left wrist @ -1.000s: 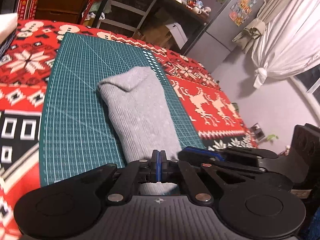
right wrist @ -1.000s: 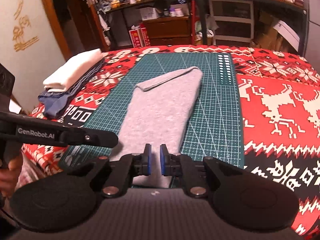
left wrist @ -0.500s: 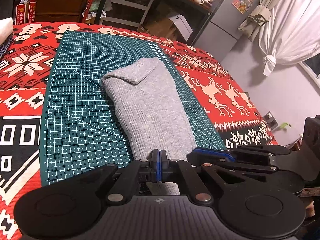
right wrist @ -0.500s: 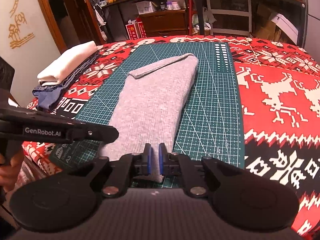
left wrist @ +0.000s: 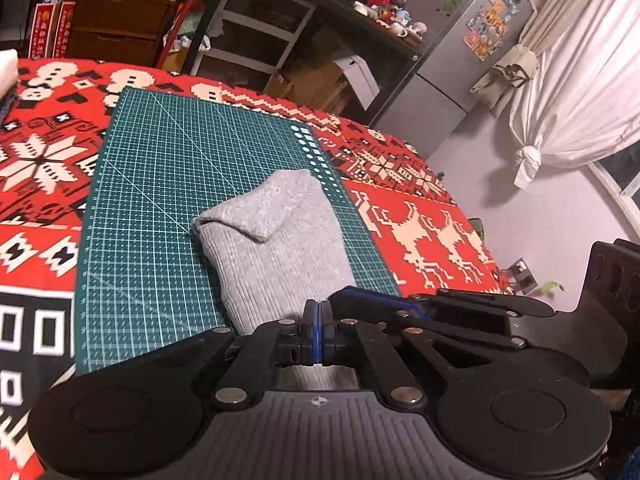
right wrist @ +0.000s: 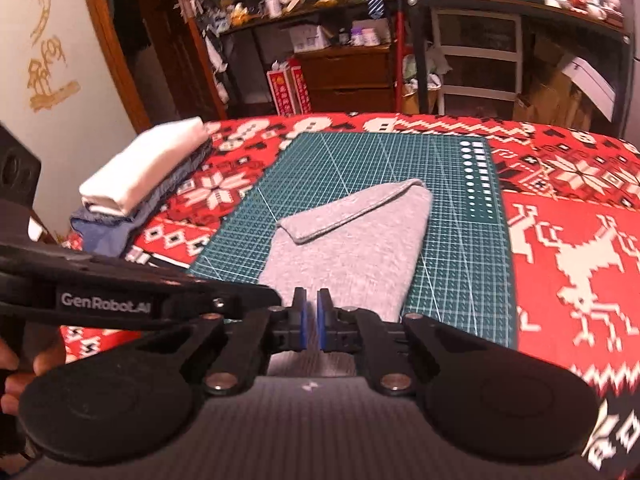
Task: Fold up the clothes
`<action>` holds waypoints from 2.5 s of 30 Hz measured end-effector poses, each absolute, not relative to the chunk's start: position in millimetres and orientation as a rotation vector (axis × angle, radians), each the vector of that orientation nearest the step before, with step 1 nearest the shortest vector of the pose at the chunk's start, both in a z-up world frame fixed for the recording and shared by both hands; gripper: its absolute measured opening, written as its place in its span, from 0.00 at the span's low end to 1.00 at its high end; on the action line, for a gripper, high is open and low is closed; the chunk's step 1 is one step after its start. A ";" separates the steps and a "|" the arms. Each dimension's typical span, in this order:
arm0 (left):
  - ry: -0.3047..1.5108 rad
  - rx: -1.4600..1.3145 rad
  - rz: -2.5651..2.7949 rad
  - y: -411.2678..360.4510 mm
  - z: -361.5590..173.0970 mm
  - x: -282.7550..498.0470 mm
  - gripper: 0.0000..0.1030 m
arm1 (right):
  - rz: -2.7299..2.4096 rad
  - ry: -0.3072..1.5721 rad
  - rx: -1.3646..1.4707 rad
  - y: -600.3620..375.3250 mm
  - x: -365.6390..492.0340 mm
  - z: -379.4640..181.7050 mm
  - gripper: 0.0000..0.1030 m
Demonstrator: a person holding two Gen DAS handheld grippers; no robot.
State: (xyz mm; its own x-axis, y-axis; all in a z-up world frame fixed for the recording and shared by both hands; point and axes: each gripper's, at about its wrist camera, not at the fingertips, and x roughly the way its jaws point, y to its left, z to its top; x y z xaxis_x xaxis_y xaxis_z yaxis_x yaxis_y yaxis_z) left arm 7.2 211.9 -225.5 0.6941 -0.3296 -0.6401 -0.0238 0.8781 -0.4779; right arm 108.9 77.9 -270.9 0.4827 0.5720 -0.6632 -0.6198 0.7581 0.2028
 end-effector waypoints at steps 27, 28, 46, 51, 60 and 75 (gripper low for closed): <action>0.856 -0.489 -0.146 219.0 -245.9 39.6 0.01 | 0.699 0.806 -0.142 97.4 138.1 -286.1 0.00; 0.856 -0.494 -0.144 219.6 -246.8 39.3 0.02 | 0.698 0.807 -0.146 98.3 137.9 -285.8 0.00; 0.865 -0.527 -0.131 226.4 -247.5 49.8 0.02 | 0.686 0.817 -0.111 97.9 172.1 -286.4 0.00; 0.871 -0.570 -0.131 230.6 -243.5 49.3 0.01 | 0.685 0.849 -0.049 89.5 177.3 -276.9 0.00; 0.884 -0.581 -0.177 221.8 -227.6 25.3 0.01 | 0.719 0.879 -0.078 76.0 138.6 -260.3 0.02; 0.885 -0.501 -0.187 204.8 -224.9 3.6 0.02 | 0.736 0.898 -0.061 62.6 106.3 -263.1 0.05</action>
